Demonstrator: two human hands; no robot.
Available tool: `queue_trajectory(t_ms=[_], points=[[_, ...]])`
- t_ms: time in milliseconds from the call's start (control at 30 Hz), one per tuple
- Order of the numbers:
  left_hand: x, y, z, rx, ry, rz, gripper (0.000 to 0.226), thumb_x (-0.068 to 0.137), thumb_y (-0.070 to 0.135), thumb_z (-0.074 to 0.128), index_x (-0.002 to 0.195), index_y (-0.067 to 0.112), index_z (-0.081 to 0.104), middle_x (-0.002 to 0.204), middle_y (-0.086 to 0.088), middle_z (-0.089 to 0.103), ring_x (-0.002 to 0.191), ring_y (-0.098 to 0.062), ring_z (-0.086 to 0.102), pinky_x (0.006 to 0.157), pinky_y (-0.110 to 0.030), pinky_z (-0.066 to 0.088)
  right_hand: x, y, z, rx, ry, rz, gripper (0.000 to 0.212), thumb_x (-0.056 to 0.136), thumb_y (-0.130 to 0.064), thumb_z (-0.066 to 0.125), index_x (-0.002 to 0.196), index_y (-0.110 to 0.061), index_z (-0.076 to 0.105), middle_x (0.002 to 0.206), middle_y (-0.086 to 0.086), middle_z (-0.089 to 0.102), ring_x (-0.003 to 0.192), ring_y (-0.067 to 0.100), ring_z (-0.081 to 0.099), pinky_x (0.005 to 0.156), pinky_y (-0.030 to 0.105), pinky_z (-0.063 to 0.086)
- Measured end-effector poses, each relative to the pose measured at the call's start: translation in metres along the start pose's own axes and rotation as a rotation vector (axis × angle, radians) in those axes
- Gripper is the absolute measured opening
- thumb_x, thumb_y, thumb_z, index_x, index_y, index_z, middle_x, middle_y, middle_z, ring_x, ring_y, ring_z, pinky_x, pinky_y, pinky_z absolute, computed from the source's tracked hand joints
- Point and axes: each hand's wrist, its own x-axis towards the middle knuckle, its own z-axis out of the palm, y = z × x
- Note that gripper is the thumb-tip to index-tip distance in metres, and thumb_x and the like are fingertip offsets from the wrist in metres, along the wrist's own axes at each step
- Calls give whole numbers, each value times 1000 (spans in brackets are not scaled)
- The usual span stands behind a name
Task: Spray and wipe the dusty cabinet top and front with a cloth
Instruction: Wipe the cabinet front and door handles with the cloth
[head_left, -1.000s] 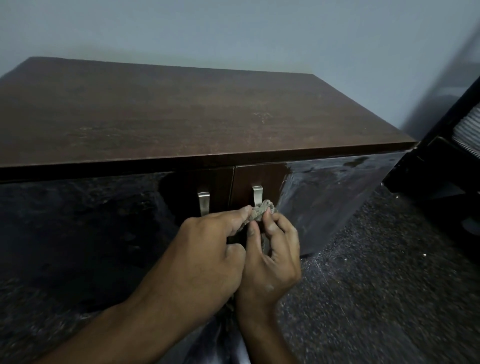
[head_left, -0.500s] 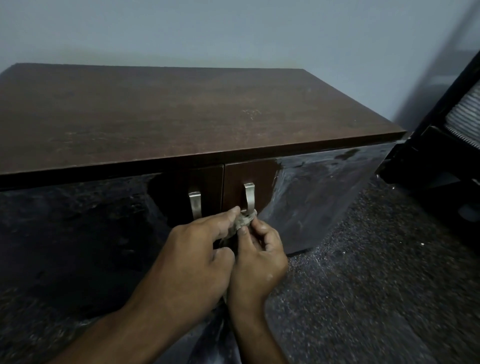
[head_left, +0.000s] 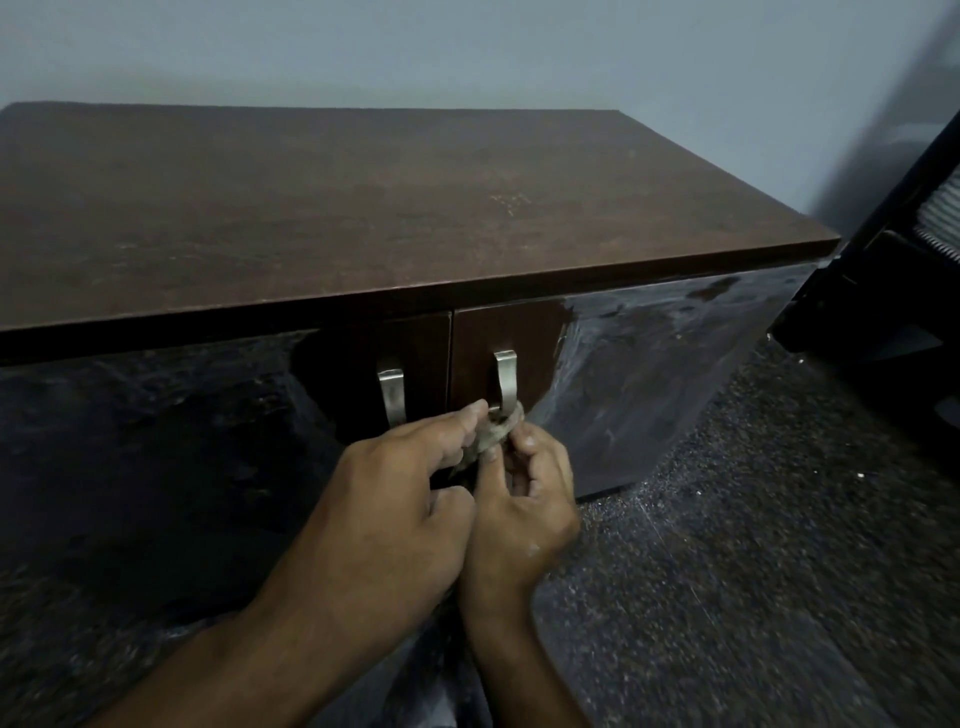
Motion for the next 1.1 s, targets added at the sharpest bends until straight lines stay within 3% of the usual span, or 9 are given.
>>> queue_trajectory(t_ms=[133, 233, 333, 400, 533, 733, 900, 1000, 1100], points=[[4, 3, 1, 2, -43, -12, 66, 84, 6, 52, 140, 38, 45, 138, 27, 50, 114, 31, 37, 93, 3, 33, 5, 7, -5, 65, -72, 205, 32, 83, 7, 73, 85, -24, 73, 94, -3, 75, 91, 13, 74, 80, 32, 61], [3, 9, 1, -49, -66, -16, 70, 86, -3, 52, 142, 38, 42, 138, 31, 44, 103, 38, 37, 83, 7, 33, 14, -7, -9, 118, -63, 181, 32, 83, 9, 73, 89, -23, 76, 95, -4, 75, 92, 10, 74, 80, 27, 60], [3, 8, 2, -83, -50, 1, 72, 84, -7, 51, 141, 37, 45, 135, 32, 47, 103, 31, 46, 78, 5, 37, 10, -1, -4, 128, -68, 302, 29, 82, 6, 75, 83, -24, 74, 90, 2, 76, 87, 15, 75, 79, 36, 63], [4, 6, 3, -93, -42, 20, 72, 83, -7, 51, 139, 37, 47, 135, 30, 50, 112, 23, 49, 84, 1, 39, -1, 5, -1, 95, -103, 368, 25, 82, -1, 78, 81, -25, 73, 86, 2, 76, 83, 17, 75, 77, 45, 62], [1, 0, 4, -134, 5, 14, 73, 82, -11, 50, 137, 37, 49, 137, 26, 52, 123, 20, 42, 99, -2, 34, -5, -3, -4, 75, -158, 246, 24, 83, 0, 77, 79, -23, 77, 86, -7, 74, 85, 13, 73, 74, 29, 61], [-5, -3, 1, -125, 23, 18, 71, 83, -10, 51, 140, 33, 48, 139, 22, 51, 112, 21, 50, 84, 0, 41, -1, 4, -3, 8, -53, 190, 37, 83, 7, 73, 75, -29, 69, 85, -7, 71, 83, 7, 70, 73, 20, 58], [-2, -4, 4, -113, 39, 7, 71, 83, -12, 50, 139, 32, 48, 139, 21, 52, 124, 17, 44, 97, -3, 37, -8, 2, -2, -10, -134, 120, 24, 85, 4, 74, 79, -20, 73, 87, -10, 70, 87, 10, 70, 75, 20, 56], [-4, -1, 6, -84, 12, 5, 72, 85, -8, 50, 140, 39, 43, 141, 26, 46, 119, 23, 43, 92, 0, 37, 14, 5, -5, 14, 6, 127, 34, 83, 8, 74, 78, -25, 68, 85, -5, 70, 83, 4, 68, 71, 9, 51], [-4, 1, 9, -62, -40, 3, 75, 86, -6, 51, 145, 37, 35, 144, 30, 37, 109, 34, 37, 86, 5, 35, 4, 1, -5, -48, -35, 49, 24, 82, 9, 74, 84, -15, 73, 89, -8, 70, 88, 2, 68, 73, 11, 53]])
